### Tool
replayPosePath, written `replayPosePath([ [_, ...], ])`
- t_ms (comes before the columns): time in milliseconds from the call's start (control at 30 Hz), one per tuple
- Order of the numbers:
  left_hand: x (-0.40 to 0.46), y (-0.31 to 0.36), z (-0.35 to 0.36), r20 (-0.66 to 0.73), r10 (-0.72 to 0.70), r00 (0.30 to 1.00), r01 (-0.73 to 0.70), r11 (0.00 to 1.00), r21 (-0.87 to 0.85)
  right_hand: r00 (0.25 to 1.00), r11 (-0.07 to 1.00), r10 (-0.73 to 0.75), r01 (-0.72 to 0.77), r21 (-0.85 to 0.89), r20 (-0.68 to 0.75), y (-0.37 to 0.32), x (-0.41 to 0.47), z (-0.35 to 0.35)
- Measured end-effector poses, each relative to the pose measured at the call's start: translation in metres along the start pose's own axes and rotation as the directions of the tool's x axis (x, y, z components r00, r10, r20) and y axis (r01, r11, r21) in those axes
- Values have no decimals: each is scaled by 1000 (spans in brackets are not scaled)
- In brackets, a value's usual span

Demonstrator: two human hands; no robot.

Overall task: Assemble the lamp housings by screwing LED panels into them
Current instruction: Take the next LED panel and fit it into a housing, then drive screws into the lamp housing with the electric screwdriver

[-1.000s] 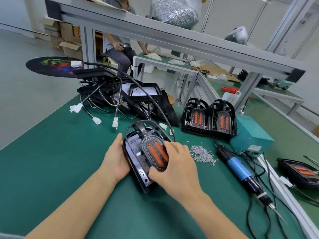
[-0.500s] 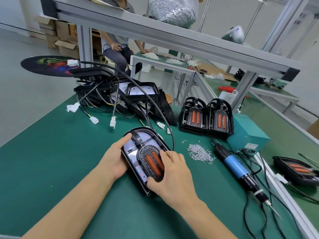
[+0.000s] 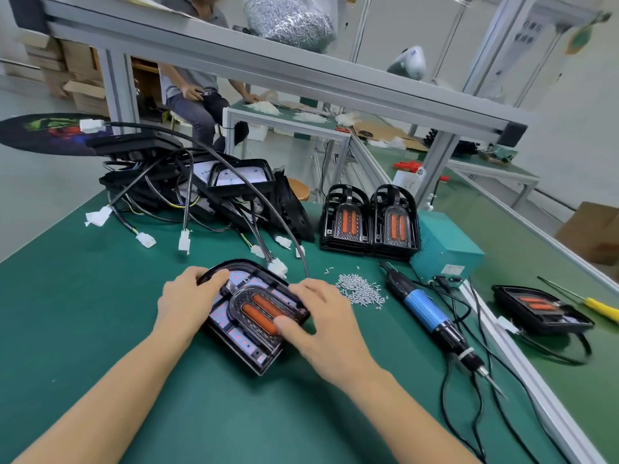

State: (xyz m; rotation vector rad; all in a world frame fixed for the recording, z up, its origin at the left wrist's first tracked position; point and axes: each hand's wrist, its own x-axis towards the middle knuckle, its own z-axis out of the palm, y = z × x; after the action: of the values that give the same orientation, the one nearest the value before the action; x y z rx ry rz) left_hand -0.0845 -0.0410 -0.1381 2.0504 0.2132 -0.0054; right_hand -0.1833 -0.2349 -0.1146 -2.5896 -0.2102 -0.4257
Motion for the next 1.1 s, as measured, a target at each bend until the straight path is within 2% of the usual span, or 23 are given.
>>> replayPosePath([
  [67, -5, 1, 1, -37, 28, 999, -23, 991, 129, 994, 996, 93, -94, -13, -57, 23, -2, -12],
  [167, -7, 3, 2, -76, 111, 991, -88, 962, 259, 952, 945, 288, -301, -132, -104, 68, -6, -34],
  [267, -5, 5, 0, -63, 107, 992, -84, 953, 292, 868, 825, 465, -496, -269, -173, 112, -12, -58],
  [333, -6, 12, -1, -112, 160, 981, -117, 941, 318, 806, 729, 561, -589, -349, -189, 136, -15, -71],
  [400, -10, 24, 0, -192, 303, 933, -236, 921, 309, 757, 669, 633, -641, -376, -162, 150, -15, -77],
  [467, -14, 42, 6, -199, 474, 858, -417, 868, 270, 732, 652, 675, -651, -388, -95, 157, -12, -78],
  [533, -19, 65, 17, -135, 608, 782, -574, 788, 222, 735, 659, 677, -631, -409, -42, 161, -6, -76],
  [633, -19, 96, 43, 45, 674, 738, -670, 722, 170, 726, 660, 687, -626, -415, -3, 164, 3, -77],
  [700, -16, 111, 61, 170, 665, 728, -686, 703, 186, 710, 658, 704, -642, -393, 20, 166, 8, -80],
  [767, -11, 122, 76, 309, 635, 708, -705, 652, 278, 694, 656, 719, -667, -355, 25, 168, 10, -81],
  [900, -10, 131, 99, 650, 412, 638, -770, 336, 543, 675, 647, 738, -703, -297, 9, 174, 10, -78],
  [1000, -13, 130, 109, 721, 275, 636, -766, 109, 634, 675, 646, 737, -708, -285, -8, 176, 9, -75],
  [1100, -17, 131, 116, 728, 193, 658, -749, 60, 660, 675, 645, 738, -709, -284, -10, 178, 9, -74],
])
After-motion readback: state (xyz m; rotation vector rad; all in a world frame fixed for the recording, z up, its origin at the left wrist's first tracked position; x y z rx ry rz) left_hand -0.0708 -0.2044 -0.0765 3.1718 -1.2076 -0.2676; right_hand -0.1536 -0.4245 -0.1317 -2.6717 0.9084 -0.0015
